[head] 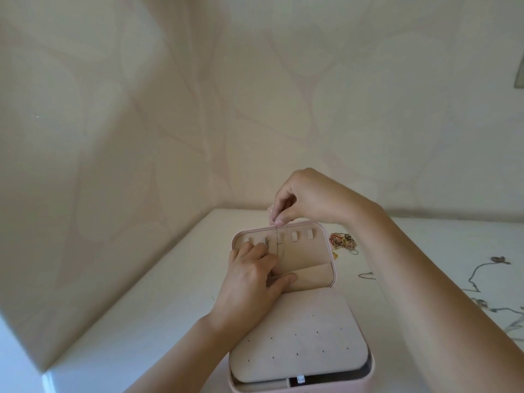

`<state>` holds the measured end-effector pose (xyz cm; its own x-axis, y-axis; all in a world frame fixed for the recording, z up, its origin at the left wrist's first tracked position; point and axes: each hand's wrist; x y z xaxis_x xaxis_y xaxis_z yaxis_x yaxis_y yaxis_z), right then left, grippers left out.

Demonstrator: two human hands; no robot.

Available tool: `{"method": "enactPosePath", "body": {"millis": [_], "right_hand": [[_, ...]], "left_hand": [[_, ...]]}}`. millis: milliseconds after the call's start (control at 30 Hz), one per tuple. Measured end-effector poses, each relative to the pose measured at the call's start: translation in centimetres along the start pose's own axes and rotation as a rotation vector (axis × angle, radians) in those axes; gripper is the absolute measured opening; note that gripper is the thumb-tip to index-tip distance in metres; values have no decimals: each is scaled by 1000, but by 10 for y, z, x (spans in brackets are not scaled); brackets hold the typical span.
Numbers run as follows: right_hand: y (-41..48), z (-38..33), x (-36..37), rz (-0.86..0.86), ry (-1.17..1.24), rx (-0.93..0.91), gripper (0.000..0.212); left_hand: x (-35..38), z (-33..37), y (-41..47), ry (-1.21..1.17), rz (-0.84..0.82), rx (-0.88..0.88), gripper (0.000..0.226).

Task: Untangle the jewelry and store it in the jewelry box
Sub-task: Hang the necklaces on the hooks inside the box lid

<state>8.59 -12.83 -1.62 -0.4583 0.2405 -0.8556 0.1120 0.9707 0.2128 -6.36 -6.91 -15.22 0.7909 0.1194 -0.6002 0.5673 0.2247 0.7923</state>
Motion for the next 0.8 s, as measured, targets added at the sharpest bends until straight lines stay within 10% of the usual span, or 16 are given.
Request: {"method": "enactPosePath", "body": {"millis": [800], "right_hand": [[20,17,25,1,-205,-19,6]], "left_hand": [[1,-3,-1,46,8,1,33]]}}
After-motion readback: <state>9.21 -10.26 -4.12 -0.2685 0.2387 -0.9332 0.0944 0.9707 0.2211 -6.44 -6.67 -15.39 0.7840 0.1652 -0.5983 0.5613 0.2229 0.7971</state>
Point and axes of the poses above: each hand's wrist, its own y-axis towards the middle knuckle, its own x-axis out of the palm, z = x × y, and after that the axes turned 6 degrees about x, right-handed
